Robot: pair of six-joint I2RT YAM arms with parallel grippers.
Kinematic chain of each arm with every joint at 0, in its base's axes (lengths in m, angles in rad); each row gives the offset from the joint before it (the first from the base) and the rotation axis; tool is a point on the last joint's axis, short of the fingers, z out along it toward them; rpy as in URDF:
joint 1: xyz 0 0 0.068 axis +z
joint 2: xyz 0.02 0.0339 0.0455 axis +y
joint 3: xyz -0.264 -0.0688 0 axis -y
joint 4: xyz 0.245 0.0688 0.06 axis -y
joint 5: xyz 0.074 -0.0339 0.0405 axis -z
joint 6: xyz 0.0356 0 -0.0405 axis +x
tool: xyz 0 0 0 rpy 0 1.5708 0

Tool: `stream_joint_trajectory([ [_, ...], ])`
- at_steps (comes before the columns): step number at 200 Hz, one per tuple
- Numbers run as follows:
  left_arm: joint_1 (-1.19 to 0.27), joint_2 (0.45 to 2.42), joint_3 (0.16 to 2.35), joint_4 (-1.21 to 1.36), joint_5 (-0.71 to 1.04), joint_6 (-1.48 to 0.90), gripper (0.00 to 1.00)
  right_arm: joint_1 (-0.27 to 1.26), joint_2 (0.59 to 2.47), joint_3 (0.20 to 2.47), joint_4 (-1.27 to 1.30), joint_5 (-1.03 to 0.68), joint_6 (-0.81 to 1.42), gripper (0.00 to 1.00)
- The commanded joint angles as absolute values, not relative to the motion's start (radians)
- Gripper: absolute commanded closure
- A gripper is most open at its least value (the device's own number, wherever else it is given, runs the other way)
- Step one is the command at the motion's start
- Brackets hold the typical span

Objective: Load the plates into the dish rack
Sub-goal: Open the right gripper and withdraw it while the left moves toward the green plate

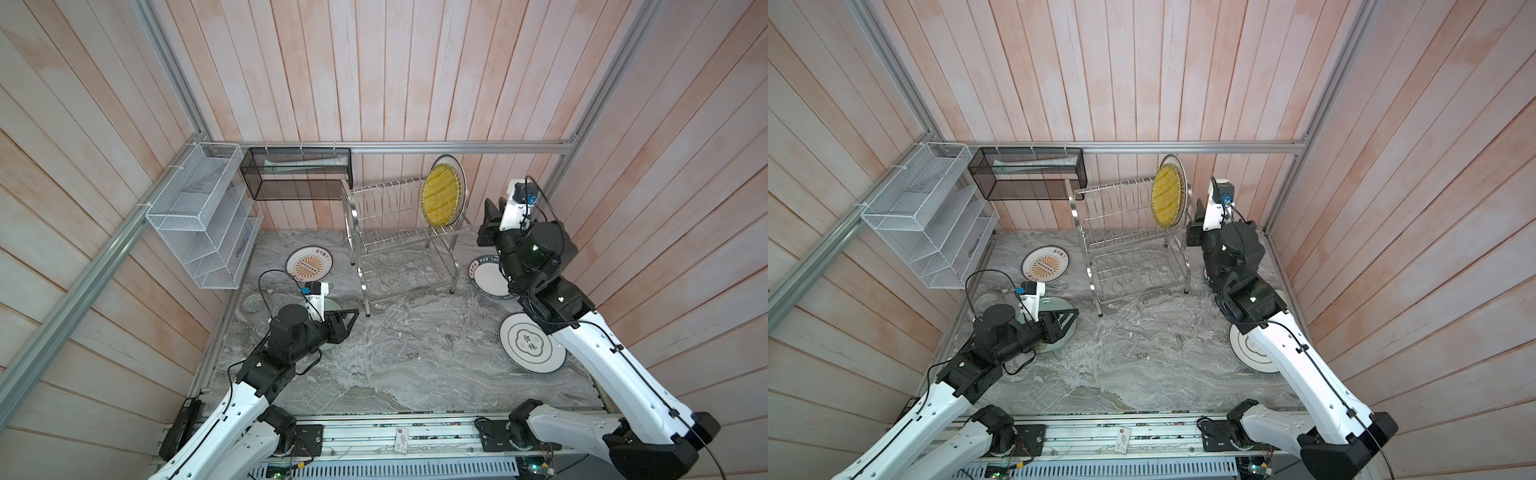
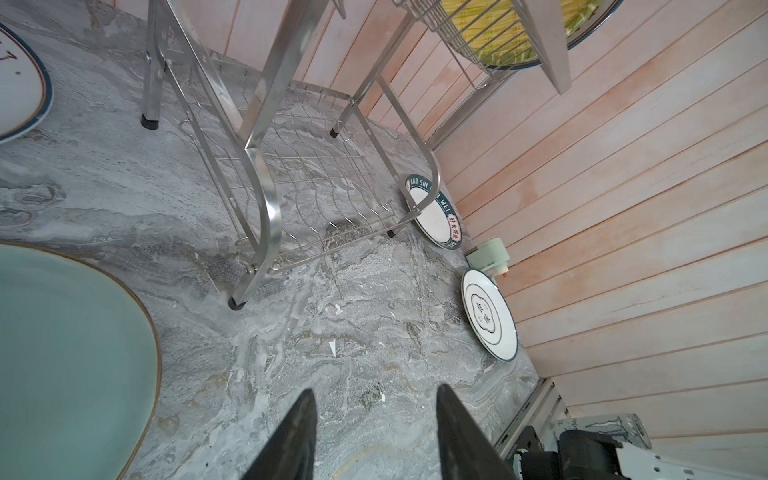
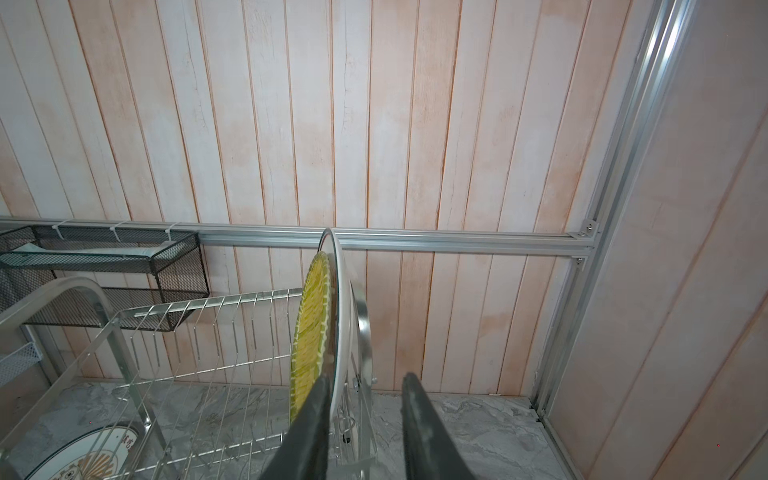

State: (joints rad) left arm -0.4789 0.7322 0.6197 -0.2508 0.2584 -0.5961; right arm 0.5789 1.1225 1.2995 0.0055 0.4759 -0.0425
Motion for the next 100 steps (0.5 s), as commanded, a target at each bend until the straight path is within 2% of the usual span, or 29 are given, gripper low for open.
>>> stream_joint_trajectory([
  [1, -0.484, 0.74, 0.659, -0.311, 0.208, -0.556, 0.51, 0.574, 1.077, 1.222, 0.058, 0.463, -0.001, 0.69],
  [100, -0.483, 0.805, 0.645, -0.321, 0.145, -0.58, 0.51, 0.574, 0.975, 0.937, 0.087, 0.324, 0.156, 0.69],
])
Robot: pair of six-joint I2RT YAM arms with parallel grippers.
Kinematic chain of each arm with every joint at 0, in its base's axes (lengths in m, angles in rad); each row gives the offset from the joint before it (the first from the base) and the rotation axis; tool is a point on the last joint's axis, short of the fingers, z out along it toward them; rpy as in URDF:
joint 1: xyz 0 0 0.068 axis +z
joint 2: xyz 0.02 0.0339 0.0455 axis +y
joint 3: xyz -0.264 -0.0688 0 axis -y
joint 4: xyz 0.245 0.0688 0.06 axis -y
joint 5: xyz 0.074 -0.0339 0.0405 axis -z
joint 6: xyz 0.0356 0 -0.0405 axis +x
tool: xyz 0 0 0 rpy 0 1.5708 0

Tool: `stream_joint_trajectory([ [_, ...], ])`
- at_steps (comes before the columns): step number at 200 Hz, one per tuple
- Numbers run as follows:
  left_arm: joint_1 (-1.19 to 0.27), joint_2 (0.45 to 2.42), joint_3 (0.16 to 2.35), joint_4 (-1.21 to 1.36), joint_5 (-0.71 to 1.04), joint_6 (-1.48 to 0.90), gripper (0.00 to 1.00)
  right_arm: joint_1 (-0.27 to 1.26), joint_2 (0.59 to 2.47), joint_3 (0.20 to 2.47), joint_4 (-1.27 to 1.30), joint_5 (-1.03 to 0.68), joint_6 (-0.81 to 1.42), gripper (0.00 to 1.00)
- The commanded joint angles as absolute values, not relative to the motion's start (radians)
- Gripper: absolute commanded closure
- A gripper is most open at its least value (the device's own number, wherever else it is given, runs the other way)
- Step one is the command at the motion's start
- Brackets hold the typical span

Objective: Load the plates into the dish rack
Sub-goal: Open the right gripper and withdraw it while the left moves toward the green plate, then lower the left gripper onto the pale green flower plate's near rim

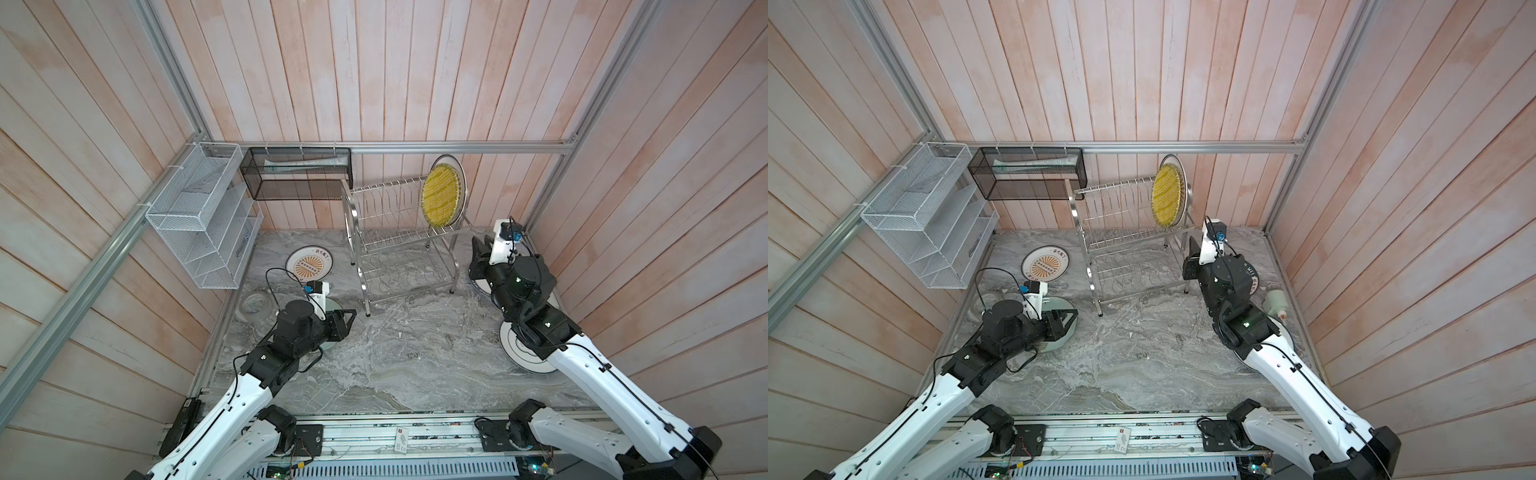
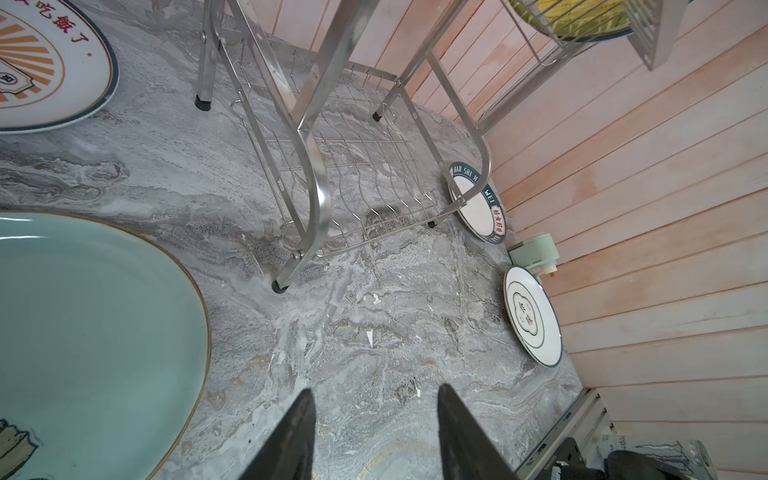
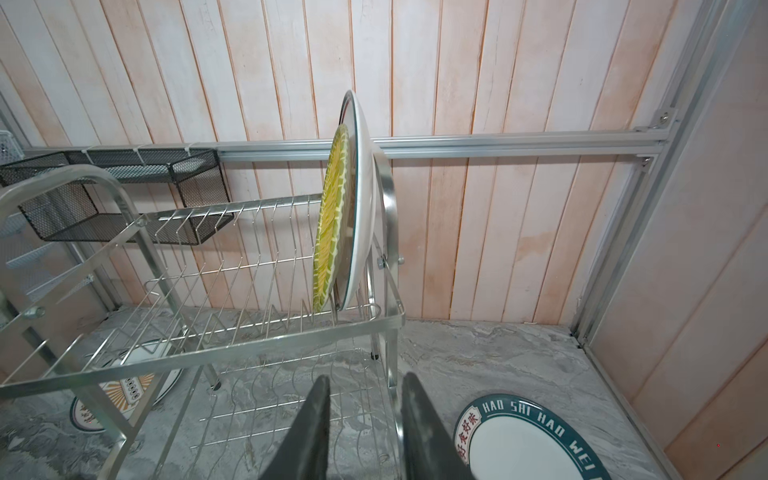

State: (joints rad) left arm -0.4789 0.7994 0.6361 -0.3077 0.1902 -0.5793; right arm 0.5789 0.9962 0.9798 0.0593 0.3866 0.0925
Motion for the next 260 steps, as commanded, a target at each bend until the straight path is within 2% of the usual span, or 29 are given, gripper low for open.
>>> stream_joint_trajectory([
  [1, -0.483, 0.806, 0.644, -0.321, 0.145, -0.58, 0.51, 0.574, 0.975, 0.936, 0.087, 0.324, 0.159, 0.69],
  [79, -0.483, 0.786, 0.575, -0.378, 0.104, -0.653, 0.5, 0.574, 0.922, 0.747, 0.122, 0.251, 0.31, 0.69],
  [161, -0.478, 0.627, 0.423, -0.524, -0.026, -0.858, 0.5, 0.572, 0.947, 0.598, 0.21, 0.163, 0.461, 0.69],
  [260, -0.296, 0.625, 0.368, -0.526, 0.018, -0.973, 0.51, 0.572, 0.978, 0.538, 0.256, 0.119, 0.505, 0.69],
])
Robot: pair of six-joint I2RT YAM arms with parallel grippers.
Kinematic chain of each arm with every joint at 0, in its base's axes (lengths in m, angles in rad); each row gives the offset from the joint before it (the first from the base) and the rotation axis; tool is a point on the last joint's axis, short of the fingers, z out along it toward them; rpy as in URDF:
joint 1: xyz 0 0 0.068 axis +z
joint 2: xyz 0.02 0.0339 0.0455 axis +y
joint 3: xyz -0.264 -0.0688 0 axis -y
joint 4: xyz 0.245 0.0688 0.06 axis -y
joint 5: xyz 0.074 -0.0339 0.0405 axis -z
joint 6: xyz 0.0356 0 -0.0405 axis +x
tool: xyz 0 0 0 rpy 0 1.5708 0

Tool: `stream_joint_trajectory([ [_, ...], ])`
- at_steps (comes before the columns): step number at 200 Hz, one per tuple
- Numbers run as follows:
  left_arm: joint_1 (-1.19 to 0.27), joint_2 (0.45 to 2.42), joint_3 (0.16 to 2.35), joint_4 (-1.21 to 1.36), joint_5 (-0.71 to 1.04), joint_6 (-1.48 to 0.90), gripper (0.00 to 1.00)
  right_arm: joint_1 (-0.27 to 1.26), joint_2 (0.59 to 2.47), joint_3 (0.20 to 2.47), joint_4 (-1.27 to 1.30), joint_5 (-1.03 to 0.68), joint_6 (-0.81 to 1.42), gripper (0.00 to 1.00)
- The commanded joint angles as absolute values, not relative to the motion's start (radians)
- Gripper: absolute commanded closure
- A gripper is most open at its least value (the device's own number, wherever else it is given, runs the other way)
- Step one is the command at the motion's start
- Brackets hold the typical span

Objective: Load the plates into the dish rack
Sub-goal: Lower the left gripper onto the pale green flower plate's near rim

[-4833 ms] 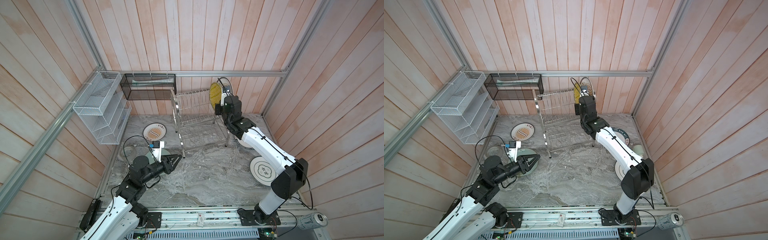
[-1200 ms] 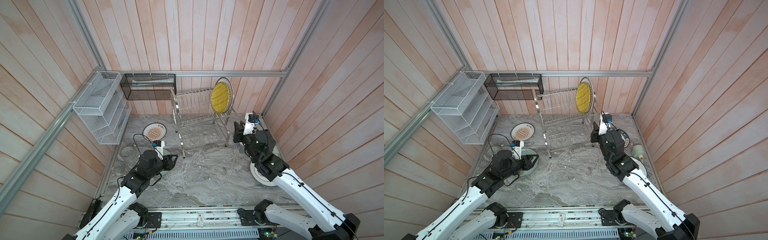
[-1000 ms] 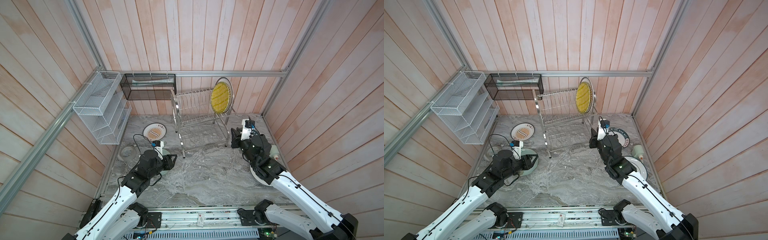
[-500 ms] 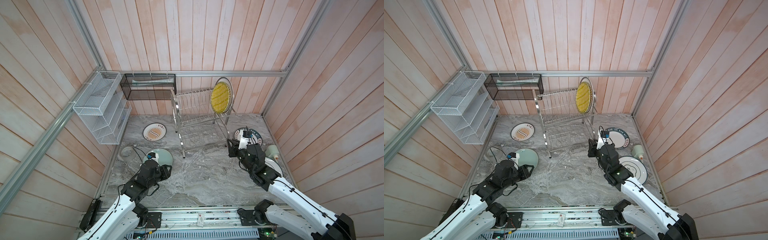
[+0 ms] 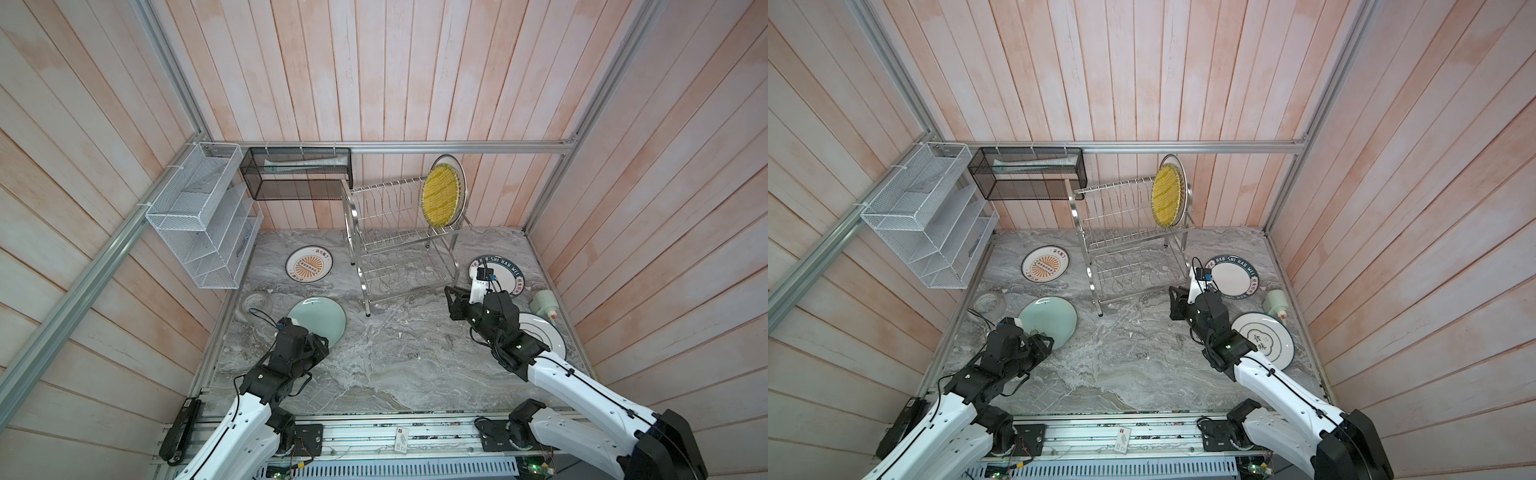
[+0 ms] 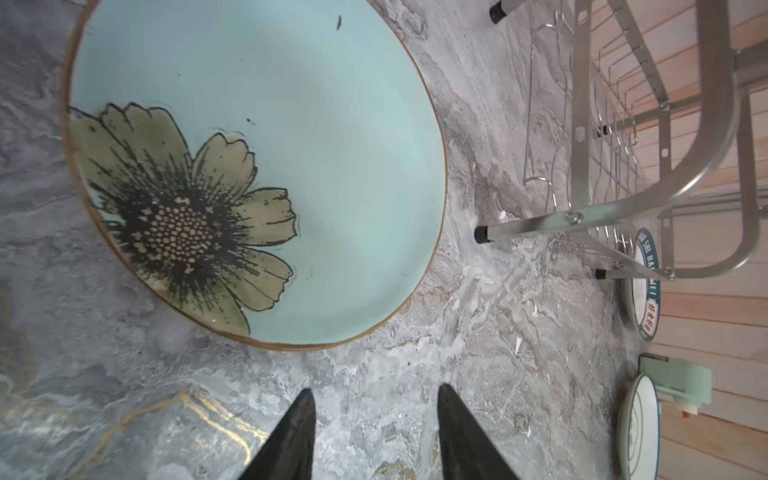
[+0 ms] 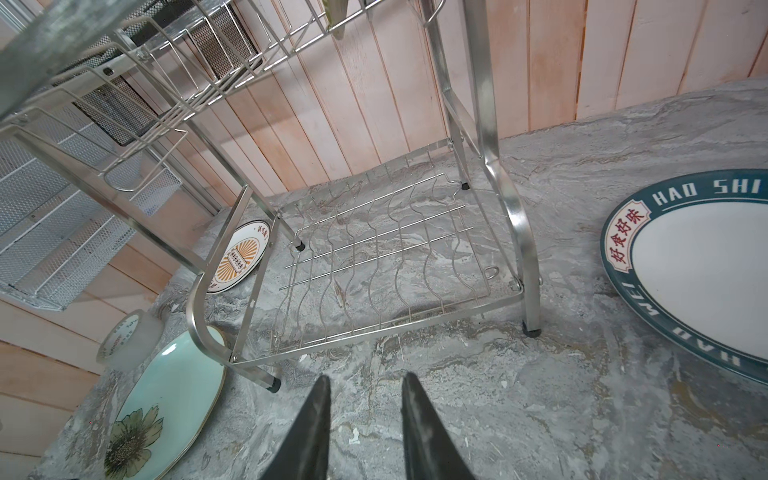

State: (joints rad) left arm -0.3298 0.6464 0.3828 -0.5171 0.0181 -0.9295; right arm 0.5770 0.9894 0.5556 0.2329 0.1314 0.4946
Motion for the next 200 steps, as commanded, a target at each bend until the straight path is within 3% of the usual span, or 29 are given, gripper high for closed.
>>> stream_joint_trajectory([
  [1, -0.294, 0.624, 0.368, -0.526, 0.018, -0.974, 0.51, 0.572, 0.978, 0.538, 0.257, 0.118, 0.505, 0.69],
  [74, -0.211, 0.593, 0.345, -0.573, -0.049, -0.987, 0.51, 0.531, 0.885, 0.483, 0.227, 0.113, 0.52, 0.69],
  [200, 0.03, 0.635, 0.224, -0.371, 0.163, -0.975, 0.51, 0.503, 0.84, 0.449, 0.175, 0.078, 0.532, 0.68],
])
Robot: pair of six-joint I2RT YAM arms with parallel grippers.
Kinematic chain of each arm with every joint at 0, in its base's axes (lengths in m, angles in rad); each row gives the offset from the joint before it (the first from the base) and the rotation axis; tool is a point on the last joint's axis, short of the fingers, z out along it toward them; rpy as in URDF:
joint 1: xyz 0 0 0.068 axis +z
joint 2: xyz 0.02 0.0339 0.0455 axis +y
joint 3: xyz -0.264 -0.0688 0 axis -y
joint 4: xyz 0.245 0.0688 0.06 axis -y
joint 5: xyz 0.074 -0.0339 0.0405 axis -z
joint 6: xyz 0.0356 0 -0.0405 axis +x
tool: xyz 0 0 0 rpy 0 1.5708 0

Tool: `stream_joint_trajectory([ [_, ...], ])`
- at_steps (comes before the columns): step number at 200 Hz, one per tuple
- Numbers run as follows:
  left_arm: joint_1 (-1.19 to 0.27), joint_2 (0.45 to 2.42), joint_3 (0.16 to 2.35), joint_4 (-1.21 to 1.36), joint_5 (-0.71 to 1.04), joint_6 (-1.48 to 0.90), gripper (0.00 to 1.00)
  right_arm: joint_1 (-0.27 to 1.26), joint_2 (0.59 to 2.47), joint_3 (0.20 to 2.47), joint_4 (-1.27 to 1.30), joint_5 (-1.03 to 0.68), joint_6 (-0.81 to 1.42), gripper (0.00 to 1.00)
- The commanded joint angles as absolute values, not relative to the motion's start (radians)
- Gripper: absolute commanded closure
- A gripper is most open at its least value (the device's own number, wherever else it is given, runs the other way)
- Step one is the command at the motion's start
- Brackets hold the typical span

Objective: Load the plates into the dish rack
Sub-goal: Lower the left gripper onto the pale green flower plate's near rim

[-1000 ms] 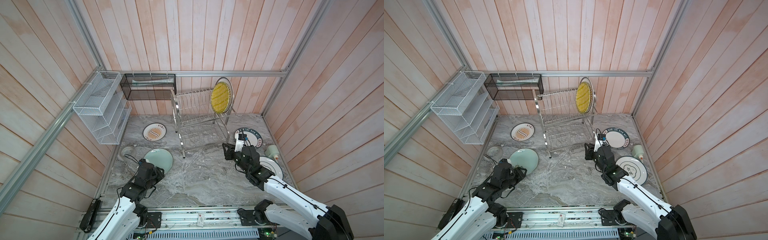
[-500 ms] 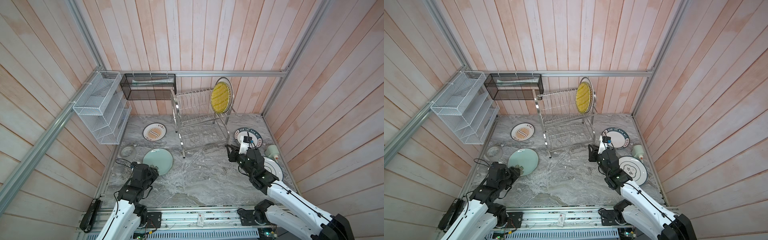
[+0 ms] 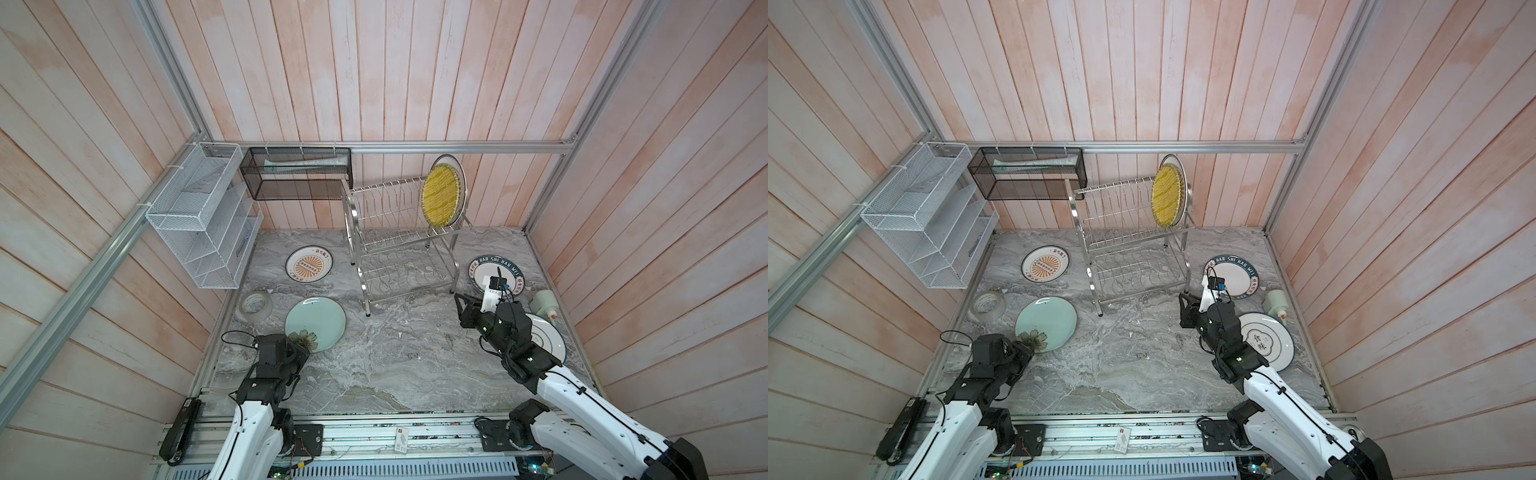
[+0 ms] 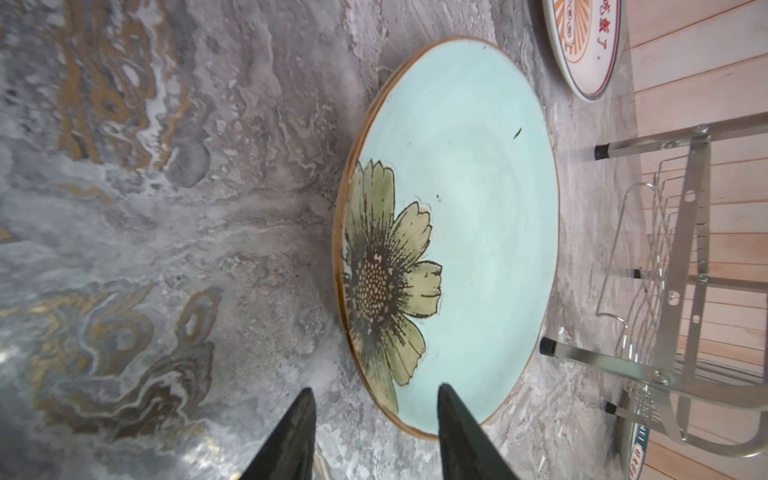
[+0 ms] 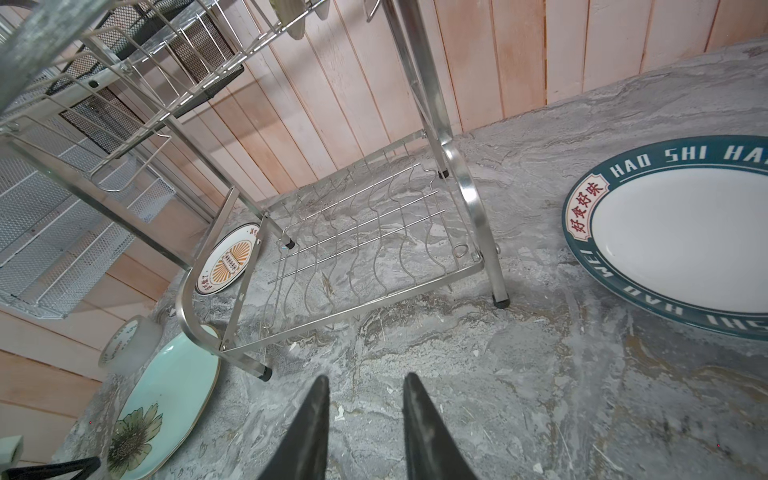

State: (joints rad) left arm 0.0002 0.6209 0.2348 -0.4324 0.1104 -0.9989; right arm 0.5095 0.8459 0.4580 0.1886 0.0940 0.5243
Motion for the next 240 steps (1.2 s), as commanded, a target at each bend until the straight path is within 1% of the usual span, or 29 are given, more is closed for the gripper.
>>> stream_joint_trajectory([
  [1, 0.031, 0.636, 0.224, -0.368, 0.166, -0.974, 0.51, 0.502, 0.839, 0.449, 0.174, 0.077, 0.532, 0.68],
  [55, 0.081, 0.7, 0.22, -0.289, 0.212, -0.962, 0.51, 0.495, 0.824, 0.44, 0.164, 0.07, 0.54, 0.68],
  [179, 0.09, 0.765, 0.176, -0.207, 0.224, -0.968, 0.53, 0.465, 0.827, 0.44, 0.167, 0.049, 0.538, 0.68],
  [206, 0.091, 0.79, 0.17, -0.174, 0.231, -0.965, 0.54, 0.46, 0.822, 0.436, 0.169, 0.048, 0.54, 0.68],
  [240, 0.092, 0.81, 0.16, -0.149, 0.236, -0.965, 0.59, 0.455, 0.819, 0.43, 0.172, 0.044, 0.543, 0.69],
])
